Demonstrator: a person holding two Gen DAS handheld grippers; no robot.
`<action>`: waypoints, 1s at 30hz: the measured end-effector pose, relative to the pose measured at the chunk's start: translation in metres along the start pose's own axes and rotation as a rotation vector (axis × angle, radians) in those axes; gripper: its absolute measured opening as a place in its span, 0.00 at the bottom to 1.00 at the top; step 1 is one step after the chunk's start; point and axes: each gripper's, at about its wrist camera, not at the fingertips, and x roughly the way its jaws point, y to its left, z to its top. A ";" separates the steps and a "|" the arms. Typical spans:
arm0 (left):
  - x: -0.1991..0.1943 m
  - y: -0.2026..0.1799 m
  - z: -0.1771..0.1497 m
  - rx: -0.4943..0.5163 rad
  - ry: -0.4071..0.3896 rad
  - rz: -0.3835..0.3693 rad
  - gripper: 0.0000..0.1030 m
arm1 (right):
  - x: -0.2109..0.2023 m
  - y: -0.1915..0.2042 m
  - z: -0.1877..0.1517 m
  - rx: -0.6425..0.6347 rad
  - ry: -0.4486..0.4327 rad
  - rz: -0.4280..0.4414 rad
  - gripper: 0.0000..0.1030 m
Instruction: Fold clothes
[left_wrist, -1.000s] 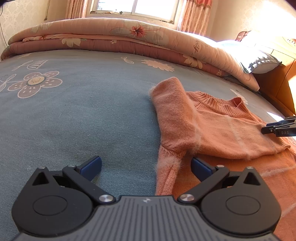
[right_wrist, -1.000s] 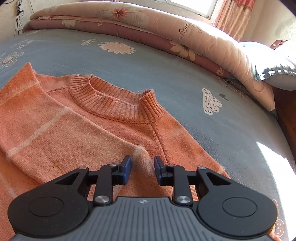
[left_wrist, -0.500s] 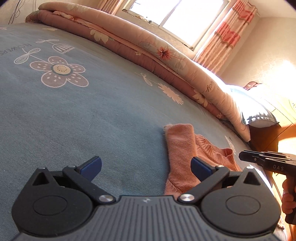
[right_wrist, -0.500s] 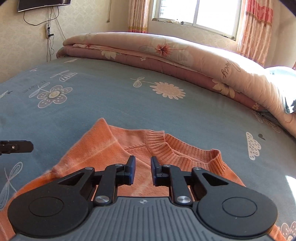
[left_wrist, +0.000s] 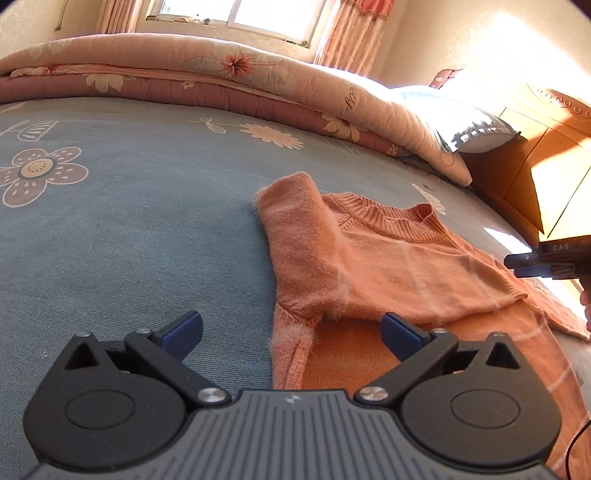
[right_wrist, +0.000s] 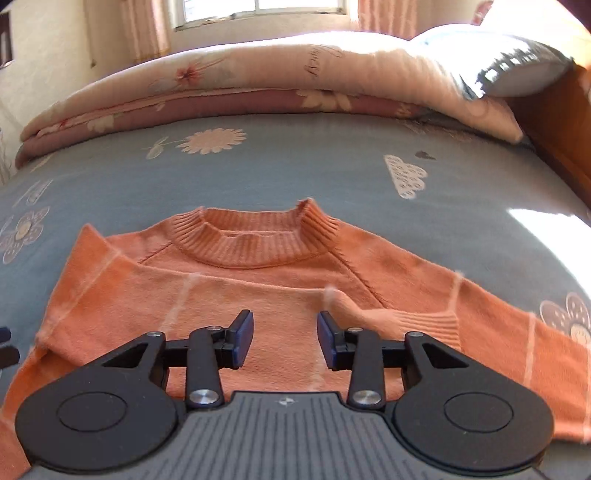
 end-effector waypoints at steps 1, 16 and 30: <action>0.003 -0.004 -0.002 0.027 0.007 0.015 0.99 | -0.002 -0.024 -0.004 0.083 0.004 -0.005 0.47; 0.025 0.006 -0.001 -0.012 -0.042 0.253 0.99 | 0.011 -0.115 -0.044 0.522 -0.034 0.118 0.58; 0.018 0.021 -0.003 -0.076 -0.075 0.328 0.99 | 0.009 -0.090 -0.049 0.590 -0.029 0.142 0.59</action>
